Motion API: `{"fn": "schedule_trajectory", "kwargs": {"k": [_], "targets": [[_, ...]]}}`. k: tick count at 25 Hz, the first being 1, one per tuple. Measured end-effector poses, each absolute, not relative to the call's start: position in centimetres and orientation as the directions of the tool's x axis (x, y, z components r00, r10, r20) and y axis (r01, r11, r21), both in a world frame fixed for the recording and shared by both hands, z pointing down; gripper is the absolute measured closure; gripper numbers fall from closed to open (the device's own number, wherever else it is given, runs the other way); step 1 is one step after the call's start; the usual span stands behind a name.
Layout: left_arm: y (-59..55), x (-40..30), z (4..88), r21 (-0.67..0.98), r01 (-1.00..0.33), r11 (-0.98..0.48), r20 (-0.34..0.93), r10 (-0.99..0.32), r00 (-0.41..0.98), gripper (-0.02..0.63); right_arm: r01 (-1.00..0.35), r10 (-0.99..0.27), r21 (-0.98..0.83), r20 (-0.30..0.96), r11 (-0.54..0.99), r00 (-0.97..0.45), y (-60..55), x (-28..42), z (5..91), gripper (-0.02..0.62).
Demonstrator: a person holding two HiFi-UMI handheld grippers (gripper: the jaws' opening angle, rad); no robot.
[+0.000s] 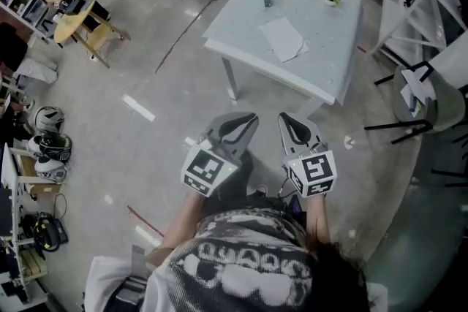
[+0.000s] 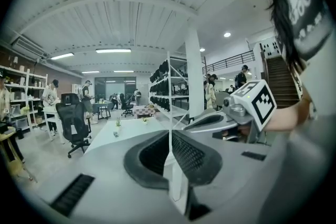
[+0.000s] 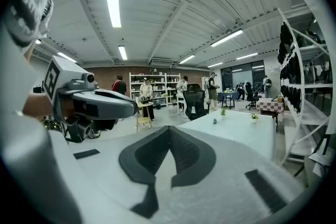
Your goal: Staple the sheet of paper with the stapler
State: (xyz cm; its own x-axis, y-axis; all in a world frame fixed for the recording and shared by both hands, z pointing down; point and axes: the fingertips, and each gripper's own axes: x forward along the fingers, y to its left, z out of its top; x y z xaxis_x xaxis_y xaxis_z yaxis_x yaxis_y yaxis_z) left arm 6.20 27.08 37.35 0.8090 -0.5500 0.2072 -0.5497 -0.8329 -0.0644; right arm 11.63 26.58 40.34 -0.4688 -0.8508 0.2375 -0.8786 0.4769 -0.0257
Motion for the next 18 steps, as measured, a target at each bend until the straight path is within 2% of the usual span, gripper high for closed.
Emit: {"fn": "schedule_trajectory", "kwargs": {"k": [10, 18], "targets": [[14.9, 2.7, 36.8, -0.074, -0.515, -0.854, 0.189, -0.519, 0.833, 0.591, -0.9, -0.865, -0.013, 0.269, 0.436, -0.423, 14.8, 8.5, 40.1, 0.592], [8.1, 1.6, 36.8, -0.083, -0.439, -0.895, 0.188, -0.446, 0.875, 0.591, -0.929, -0.884, -0.037, 0.296, 0.367, -0.361, 8.3, 7.0, 40.6, 0.592]]}}
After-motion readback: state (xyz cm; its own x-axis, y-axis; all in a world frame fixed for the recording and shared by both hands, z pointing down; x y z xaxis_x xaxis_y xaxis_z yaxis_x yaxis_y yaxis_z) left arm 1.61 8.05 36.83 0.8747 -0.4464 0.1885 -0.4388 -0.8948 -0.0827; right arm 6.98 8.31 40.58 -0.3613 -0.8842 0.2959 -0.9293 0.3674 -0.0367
